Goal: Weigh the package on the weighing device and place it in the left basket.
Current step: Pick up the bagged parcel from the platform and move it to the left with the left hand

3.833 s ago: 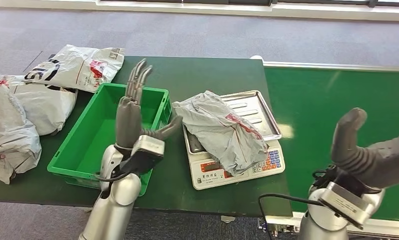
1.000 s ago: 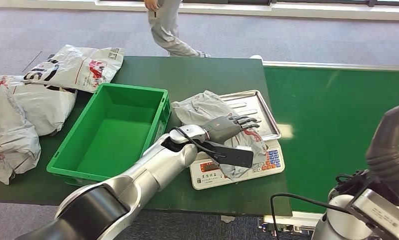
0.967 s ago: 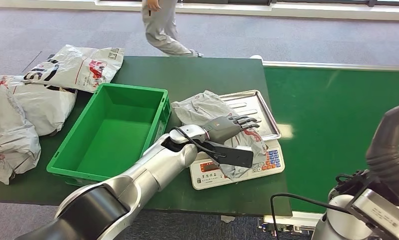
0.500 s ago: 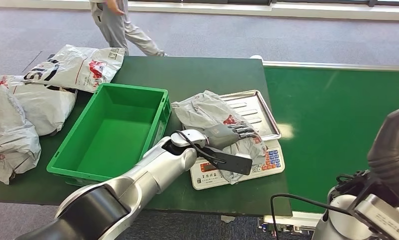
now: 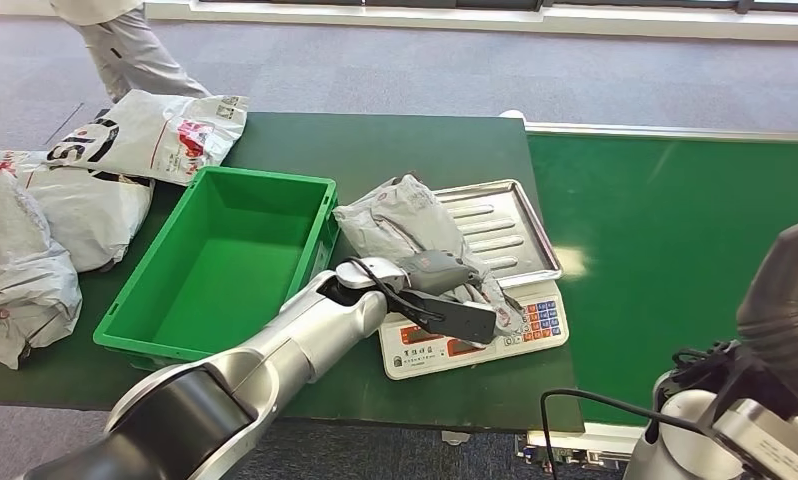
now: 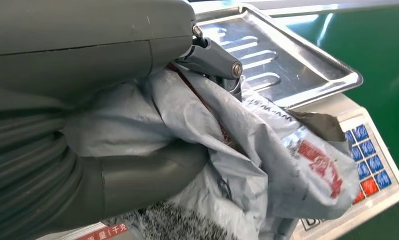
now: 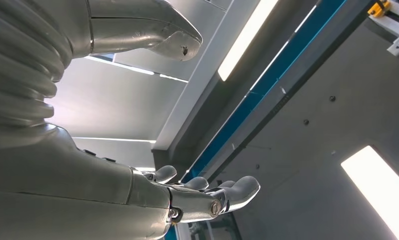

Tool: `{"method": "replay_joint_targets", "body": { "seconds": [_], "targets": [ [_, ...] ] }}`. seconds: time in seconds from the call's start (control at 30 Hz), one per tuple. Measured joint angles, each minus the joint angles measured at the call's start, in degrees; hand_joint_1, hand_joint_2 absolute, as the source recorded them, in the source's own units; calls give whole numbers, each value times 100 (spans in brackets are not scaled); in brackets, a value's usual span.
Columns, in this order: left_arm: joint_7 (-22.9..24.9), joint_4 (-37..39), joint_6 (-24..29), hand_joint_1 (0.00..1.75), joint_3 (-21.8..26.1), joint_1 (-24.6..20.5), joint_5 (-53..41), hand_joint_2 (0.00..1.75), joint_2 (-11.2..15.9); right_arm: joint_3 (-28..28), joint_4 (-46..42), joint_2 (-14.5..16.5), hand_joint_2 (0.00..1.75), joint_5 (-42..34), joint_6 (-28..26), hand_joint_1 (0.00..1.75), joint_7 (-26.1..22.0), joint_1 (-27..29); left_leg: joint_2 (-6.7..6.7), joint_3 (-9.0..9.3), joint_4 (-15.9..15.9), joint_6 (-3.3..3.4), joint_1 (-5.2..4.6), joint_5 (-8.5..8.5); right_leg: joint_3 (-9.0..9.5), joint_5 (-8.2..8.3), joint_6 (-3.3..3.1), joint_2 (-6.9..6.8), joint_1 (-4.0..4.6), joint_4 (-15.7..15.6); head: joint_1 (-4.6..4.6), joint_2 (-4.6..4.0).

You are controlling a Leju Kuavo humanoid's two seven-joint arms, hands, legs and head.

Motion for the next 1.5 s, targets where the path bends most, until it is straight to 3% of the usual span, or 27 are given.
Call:
{"method": "replay_joint_targets", "body": {
  "seconds": [0.53,0.67,0.73,0.87,0.93,1.13,1.5],
  "targets": [
    [33,43,-137,175,-123,-20,3,175,16,15,-197,0,175,-10,0,0,-9,18,1,4,0,0,0,0,2,0,0,1,0,0,-1,0],
    [13,35,93,175,-124,-19,138,175,22,15,-218,-1,175,-11,0,0,-9,22,1,4,0,-1,0,1,2,0,0,1,0,0,0,0],
    [90,-30,621,175,-107,-10,276,175,42,15,-253,-1,175,-10,0,0,-9,35,0,2,0,-1,0,3,0,1,-1,1,0,1,1,0],
    [1164,-645,3001,175,222,-126,277,175,237,12,-421,-1,175,-18,0,0,-8,113,11,-9,0,-3,1,8,-18,9,-10,14,1,3,-1,0],
    [1434,-968,3491,175,449,-281,225,175,364,6,-489,-4,175,-21,-1,0,-7,137,16,-8,0,-4,1,8,-21,11,-12,23,2,4,-2,0],
    [1467,-1470,3224,175,710,-349,181,175,556,-2,-592,-7,175,-22,0,0,-8,162,3,-14,-1,-5,2,11,-19,8,-11,10,2,6,1,0],
    [1468,-1711,3239,175,788,-297,152,175,636,-3,-616,-8,175,-22,0,0,-9,166,3,-14,0,-5,1,11,-20,8,-11,10,0,6,-1,0]
  ]
}}
